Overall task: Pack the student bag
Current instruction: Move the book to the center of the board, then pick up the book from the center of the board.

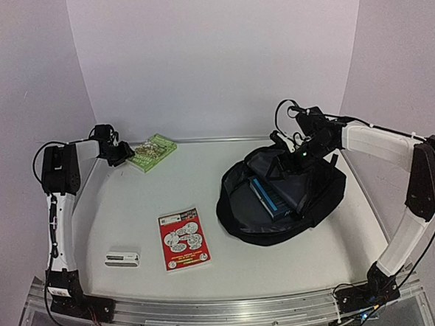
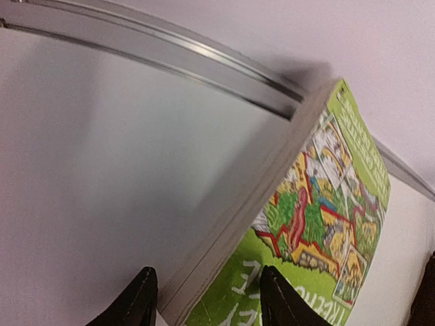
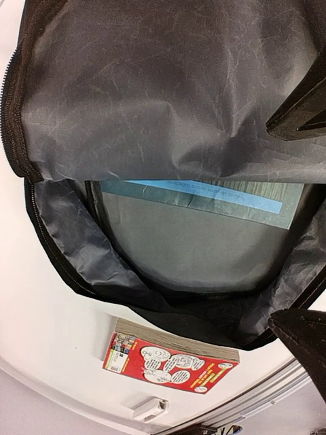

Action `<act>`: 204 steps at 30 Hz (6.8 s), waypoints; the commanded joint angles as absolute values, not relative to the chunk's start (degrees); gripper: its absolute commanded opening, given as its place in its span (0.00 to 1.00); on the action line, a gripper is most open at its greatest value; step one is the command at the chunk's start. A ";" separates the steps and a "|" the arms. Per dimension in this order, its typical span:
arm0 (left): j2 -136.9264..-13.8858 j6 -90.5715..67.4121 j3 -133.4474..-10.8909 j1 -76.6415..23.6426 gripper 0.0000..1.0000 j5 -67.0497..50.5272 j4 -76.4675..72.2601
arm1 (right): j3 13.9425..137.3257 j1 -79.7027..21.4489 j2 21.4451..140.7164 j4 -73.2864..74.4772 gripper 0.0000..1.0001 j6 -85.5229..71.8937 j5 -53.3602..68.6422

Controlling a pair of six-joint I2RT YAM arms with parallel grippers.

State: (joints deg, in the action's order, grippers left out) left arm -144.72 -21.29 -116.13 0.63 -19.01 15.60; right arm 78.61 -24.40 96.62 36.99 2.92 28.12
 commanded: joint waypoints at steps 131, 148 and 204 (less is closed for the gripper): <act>-82.03 -47.35 -40.43 -21.88 0.80 -11.22 4.24 | 119.36 -47.22 141.03 27.88 0.75 -21.04 18.22; -94.97 -46.88 -44.09 -22.71 0.67 -19.03 -5.52 | 118.62 -48.06 143.60 24.23 0.65 -23.99 32.81; -85.45 -58.60 -24.02 -28.80 0.65 -23.60 -24.95 | 94.50 -50.12 133.29 23.01 0.32 -17.91 23.20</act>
State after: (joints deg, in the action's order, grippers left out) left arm -83.70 -56.69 -27.81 -28.51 -16.93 -9.29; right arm 95.17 -49.72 128.90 20.99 -20.24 27.89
